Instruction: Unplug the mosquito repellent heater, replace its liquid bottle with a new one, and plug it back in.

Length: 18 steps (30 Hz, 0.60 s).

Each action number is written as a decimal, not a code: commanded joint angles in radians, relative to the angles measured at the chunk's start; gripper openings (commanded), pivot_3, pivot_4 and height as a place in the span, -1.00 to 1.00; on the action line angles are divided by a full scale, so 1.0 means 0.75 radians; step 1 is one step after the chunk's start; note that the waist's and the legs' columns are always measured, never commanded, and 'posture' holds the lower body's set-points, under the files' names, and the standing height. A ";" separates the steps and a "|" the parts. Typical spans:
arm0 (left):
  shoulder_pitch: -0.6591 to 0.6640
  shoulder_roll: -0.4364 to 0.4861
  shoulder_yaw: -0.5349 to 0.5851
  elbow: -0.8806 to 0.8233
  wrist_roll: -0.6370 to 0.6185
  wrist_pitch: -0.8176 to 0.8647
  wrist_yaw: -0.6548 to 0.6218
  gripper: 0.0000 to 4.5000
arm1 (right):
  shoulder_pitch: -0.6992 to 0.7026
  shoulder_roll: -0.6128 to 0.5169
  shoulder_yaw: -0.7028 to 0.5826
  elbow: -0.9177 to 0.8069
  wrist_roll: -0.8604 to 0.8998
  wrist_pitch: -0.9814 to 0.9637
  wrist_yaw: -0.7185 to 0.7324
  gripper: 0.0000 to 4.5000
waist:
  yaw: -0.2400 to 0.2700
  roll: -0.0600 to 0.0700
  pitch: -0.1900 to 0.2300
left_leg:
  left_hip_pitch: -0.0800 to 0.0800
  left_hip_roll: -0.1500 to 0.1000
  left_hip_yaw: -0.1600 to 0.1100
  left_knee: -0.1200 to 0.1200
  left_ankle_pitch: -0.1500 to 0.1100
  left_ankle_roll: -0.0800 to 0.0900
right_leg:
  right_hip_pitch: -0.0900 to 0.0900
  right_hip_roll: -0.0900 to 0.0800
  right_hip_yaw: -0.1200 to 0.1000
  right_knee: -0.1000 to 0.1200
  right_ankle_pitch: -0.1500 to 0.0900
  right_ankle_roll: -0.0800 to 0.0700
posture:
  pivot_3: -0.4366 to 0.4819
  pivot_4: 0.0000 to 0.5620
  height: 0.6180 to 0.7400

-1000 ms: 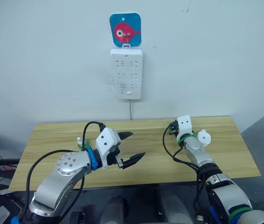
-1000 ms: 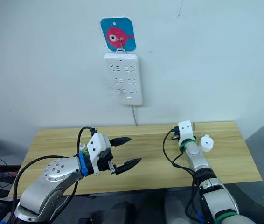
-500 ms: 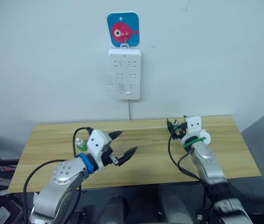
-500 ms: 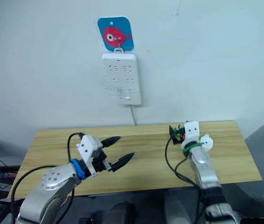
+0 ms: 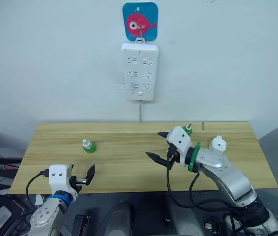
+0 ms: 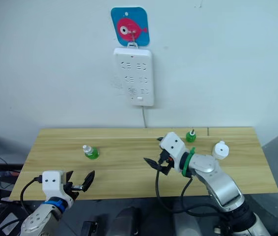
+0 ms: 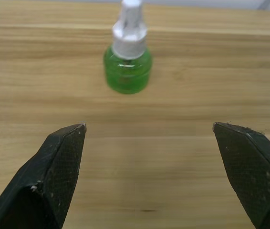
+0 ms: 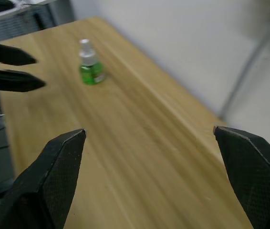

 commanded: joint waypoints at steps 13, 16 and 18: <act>-0.536 0.130 -0.067 0.754 0.122 -0.290 -0.174 1.00 | -0.030 -0.050 -0.007 -0.268 0.105 0.320 0.006 0.99 | 0.015 0.006 0.032 | -0.017 -0.002 -0.019 -0.002 -0.001 -0.002 | -0.004 -0.012 -0.032 -0.011 0.004 -0.004 | -0.11 0.20 1.00; -0.579 0.118 -0.077 0.799 0.134 -0.321 -0.165 1.00 | -0.022 -0.063 -0.012 -0.289 0.123 0.347 0.011 0.99 | 0.015 0.007 0.034 | -0.020 -0.002 -0.019 -0.002 -0.001 -0.002 | -0.007 -0.013 -0.033 -0.011 0.004 -0.004 | -0.12 0.20 1.00; -0.592 0.112 -0.083 0.814 0.139 -0.336 -0.166 1.00 | -0.022 -0.067 -0.013 -0.297 0.133 0.356 0.007 0.99 | 0.014 0.007 0.035 | -0.020 -0.003 -0.019 -0.002 -0.001 -0.002 | -0.007 -0.014 -0.034 -0.012 0.004 -0.004 | -0.12 0.20 1.00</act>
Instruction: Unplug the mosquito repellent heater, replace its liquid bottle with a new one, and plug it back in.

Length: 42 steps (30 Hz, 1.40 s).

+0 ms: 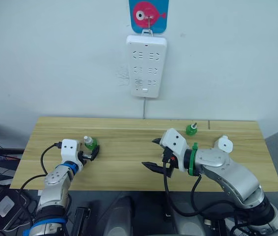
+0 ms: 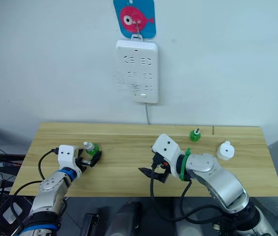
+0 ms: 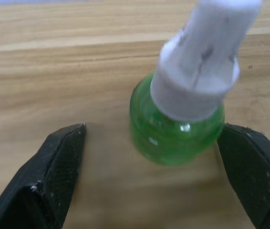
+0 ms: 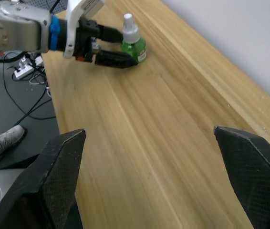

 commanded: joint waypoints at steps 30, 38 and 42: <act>-0.212 0.369 -0.485 -0.833 -0.241 0.470 -0.881 0.00 | -0.279 -0.012 -0.162 -0.130 0.250 0.181 0.016 1.00 | -0.011 -0.001 -0.001 | -0.007 -0.001 -0.001 0.001 0.004 -0.006 | -0.009 -0.002 -0.007 0.004 0.001 -0.001 | -0.21 -0.14 1.00; -0.377 0.411 -0.592 -0.790 -0.231 0.506 -1.096 0.00 | -0.385 0.096 -0.172 -0.033 0.296 0.282 -0.070 1.00 | -0.040 -0.001 -0.003 | -0.007 -0.001 0.004 0.001 0.005 -0.008 | -0.011 -0.002 -0.004 0.004 0.001 -0.002 | -0.29 -0.28 1.00; -0.417 0.376 -0.599 -0.740 -0.220 0.469 -1.112 0.00 | -0.391 0.135 -0.173 -0.002 0.300 0.284 -0.092 1.00 | -0.040 -0.001 -0.007 | -0.007 -0.001 0.004 0.001 0.006 -0.009 | -0.012 -0.002 -0.004 0.006 0.001 -0.002 | -0.30 -0.32 1.00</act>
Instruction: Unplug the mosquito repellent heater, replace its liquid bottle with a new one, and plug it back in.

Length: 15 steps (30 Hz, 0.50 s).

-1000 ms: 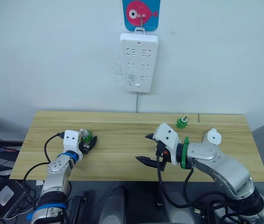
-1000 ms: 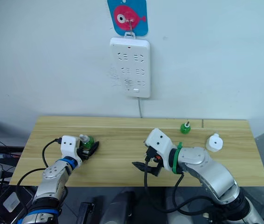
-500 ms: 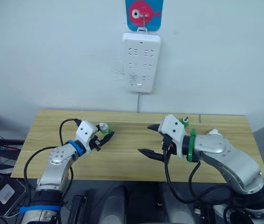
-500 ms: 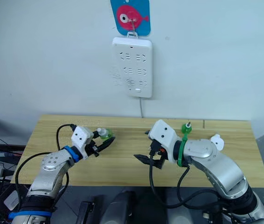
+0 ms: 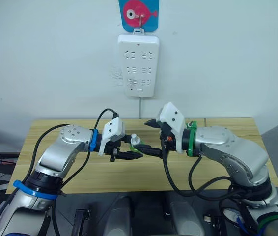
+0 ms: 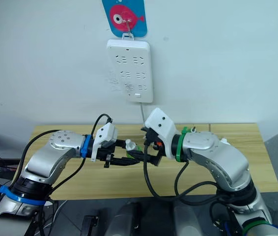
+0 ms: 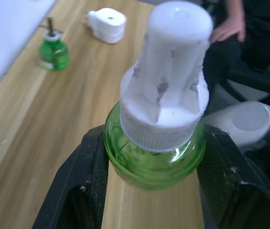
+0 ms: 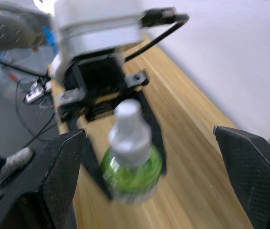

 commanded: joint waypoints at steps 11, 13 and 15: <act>-0.064 -0.063 0.024 0.029 -0.012 -0.028 -0.031 0.00 | 0.030 0.020 0.054 -0.003 0.012 -0.018 -0.029 0.40 | -0.004 -0.002 -0.006 | 0.000 -0.001 0.003 0.003 0.000 0.000 | -0.003 0.000 0.003 0.009 0.000 0.000 | -0.29 -0.35 1.00; -0.065 -0.065 0.032 0.032 -0.021 -0.025 -0.032 0.00 | 0.033 0.013 0.061 -0.003 0.011 -0.022 -0.026 0.08 | -0.004 -0.002 -0.006 | 0.001 -0.001 0.003 0.003 0.000 0.000 | -0.003 0.000 0.003 0.011 0.000 0.000 | -0.29 -0.35 1.00; -0.072 -0.077 0.048 0.043 -0.032 -0.022 -0.020 0.00 | 0.036 0.008 0.066 -0.001 0.005 -0.031 -0.026 -0.25 | -0.005 -0.002 -0.006 | 0.002 -0.001 0.003 0.004 0.000 0.001 | -0.003 0.000 0.003 0.014 0.000 0.000 | -0.29 -0.35 1.00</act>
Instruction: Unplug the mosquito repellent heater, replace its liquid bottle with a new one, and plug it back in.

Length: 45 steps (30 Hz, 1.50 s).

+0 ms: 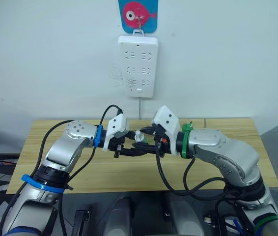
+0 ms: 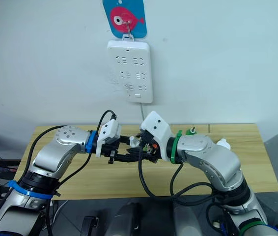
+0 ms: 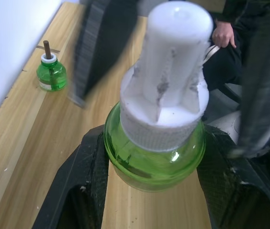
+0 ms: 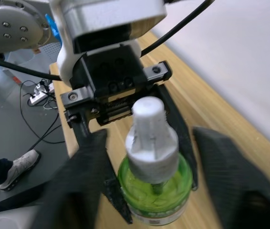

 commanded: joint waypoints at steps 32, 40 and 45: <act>-0.133 -0.145 0.188 -0.027 -0.258 0.308 0.138 0.99 | 0.013 0.099 -0.303 -0.019 0.211 -0.059 -0.105 -0.53 | -0.032 -0.003 -0.041 | 0.003 0.000 0.001 0.001 0.004 -0.004 | 0.001 0.001 0.002 0.006 0.001 -0.001 | -0.34 -0.40 1.00; -0.135 -0.150 0.155 0.014 -0.198 0.251 0.143 0.82 | 0.016 0.094 -0.306 -0.035 0.251 -0.050 -0.125 -0.53 | -0.031 -0.003 -0.044 | 0.004 0.000 0.000 0.001 0.005 -0.003 | 0.001 0.002 0.002 0.006 0.003 -0.004 | -0.36 -0.40 1.00; -0.153 -0.163 0.168 0.027 -0.209 0.252 0.144 0.18 | 0.025 0.078 -0.290 -0.048 0.262 -0.053 -0.114 -0.53 | -0.031 -0.003 -0.047 | 0.003 0.000 0.000 0.001 0.005 -0.003 | 0.001 0.002 0.002 0.006 0.003 -0.004 | -0.35 -0.41 1.00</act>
